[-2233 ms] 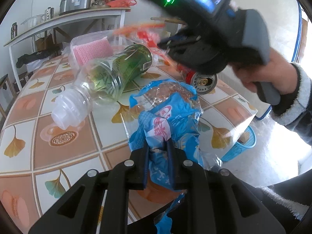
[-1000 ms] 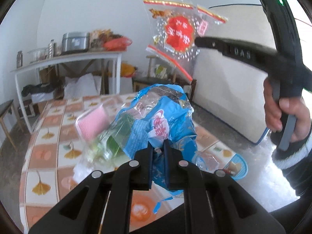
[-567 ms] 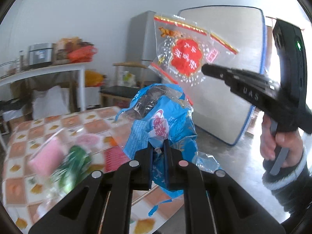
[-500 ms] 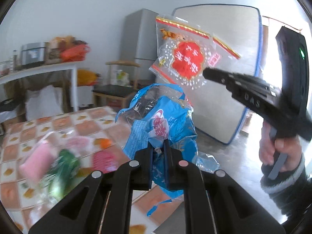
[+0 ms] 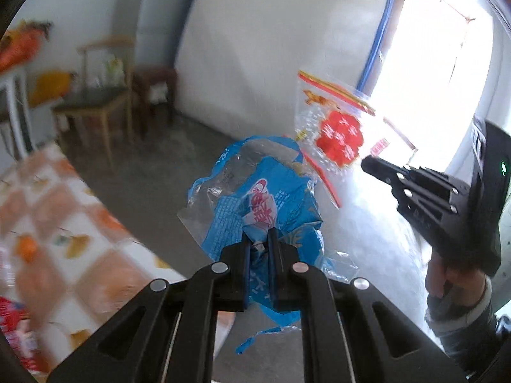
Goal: Collect trash
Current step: 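Carry the blue bags and red-printed bag with both tools to the blue basket, then open both tools above the blue basket to drop the bags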
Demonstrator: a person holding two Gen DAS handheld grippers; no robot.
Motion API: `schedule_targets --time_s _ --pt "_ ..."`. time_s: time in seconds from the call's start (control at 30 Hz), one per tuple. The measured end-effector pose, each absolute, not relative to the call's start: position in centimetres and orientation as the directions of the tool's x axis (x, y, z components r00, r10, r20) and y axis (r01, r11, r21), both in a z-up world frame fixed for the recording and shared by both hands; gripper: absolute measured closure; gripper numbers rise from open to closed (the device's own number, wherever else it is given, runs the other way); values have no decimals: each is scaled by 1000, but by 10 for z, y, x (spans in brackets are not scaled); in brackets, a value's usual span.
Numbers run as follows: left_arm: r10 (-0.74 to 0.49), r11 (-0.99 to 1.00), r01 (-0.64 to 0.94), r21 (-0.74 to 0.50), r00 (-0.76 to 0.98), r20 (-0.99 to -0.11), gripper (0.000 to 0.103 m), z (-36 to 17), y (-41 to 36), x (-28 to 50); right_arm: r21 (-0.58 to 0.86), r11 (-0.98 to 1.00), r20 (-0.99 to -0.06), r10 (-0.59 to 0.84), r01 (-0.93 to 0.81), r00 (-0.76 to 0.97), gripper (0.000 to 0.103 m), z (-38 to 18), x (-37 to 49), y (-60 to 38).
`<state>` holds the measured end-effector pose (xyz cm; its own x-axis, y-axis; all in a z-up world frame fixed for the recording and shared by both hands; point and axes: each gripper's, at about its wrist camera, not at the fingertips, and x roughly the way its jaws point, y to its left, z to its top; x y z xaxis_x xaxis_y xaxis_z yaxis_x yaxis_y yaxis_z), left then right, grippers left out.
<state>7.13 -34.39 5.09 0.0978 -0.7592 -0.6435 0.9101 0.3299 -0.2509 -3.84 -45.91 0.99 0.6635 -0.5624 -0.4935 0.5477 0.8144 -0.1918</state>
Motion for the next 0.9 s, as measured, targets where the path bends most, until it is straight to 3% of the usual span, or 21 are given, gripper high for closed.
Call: schedule_targets --time_s 0.23,0.47,0.5,0.53,0.57,0.6,0.7,0.77,0.9 --pt "-607 393 838 -379 -73 -791 95 -42 -447 77 9 801 -700 -422 598 576 103 -75 -45 -527" --pt "-572 437 811 -388 -82 -816 92 -97 -517 78 201 737 -797 -259 645 545 103 -143 -32 -580" --pt "-577 443 808 -388 -74 -813 90 -102 -524 78 219 727 -797 -250 650 549 103 -147 -32 -586" --pt "-576 450 806 -385 -68 -815 73 -107 -527 81 244 715 -799 -235 655 553 101 -154 -30 -593" --pt "-559 469 803 -367 -51 -828 46 -114 -533 82 259 710 -802 -220 654 555 96 -159 -29 -599" --pt "-534 505 792 -344 -27 -845 39 -122 -536 83 282 705 -807 -193 651 559 95 -170 -23 -604" --pt "-534 535 755 -379 -45 -844 38 -134 -530 81 319 694 -837 -112 645 535 73 -211 -26 -620" --pt "-524 545 746 -383 -53 -850 37 -135 -522 83 283 692 -876 -97 665 473 70 -241 -17 -621" --pt "-550 550 744 -380 -19 -835 36 -121 -502 91 341 619 -881 -52 708 469 65 -266 -32 -621"
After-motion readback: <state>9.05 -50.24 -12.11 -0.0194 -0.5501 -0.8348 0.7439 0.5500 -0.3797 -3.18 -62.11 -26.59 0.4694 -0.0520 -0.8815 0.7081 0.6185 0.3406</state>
